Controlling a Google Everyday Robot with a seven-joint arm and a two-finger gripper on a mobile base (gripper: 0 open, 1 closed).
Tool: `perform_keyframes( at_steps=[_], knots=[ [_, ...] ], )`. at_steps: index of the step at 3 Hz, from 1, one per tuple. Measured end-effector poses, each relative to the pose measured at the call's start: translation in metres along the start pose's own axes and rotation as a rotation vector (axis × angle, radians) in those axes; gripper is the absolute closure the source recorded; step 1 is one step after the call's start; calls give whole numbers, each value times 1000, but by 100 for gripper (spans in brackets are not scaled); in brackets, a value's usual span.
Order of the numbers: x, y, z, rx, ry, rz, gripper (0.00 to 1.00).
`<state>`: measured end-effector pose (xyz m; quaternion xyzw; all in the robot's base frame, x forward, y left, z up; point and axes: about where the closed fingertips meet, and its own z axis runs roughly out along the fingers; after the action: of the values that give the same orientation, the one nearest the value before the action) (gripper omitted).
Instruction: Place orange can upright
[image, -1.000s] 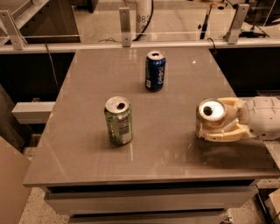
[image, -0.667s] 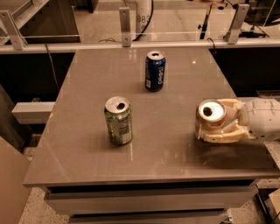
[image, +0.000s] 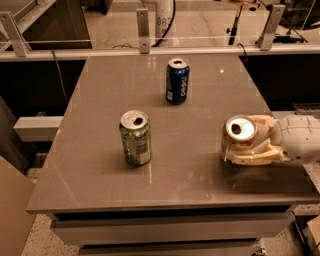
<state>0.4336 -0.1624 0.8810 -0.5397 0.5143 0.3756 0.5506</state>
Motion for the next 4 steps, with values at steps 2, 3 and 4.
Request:
perform_keyframes(
  at_steps=[2, 3, 4],
  knots=[
    [2, 5, 3, -15, 5, 9, 60],
    [5, 5, 3, -17, 9, 15, 37],
    [7, 6, 3, -18, 13, 19, 13]
  ],
)
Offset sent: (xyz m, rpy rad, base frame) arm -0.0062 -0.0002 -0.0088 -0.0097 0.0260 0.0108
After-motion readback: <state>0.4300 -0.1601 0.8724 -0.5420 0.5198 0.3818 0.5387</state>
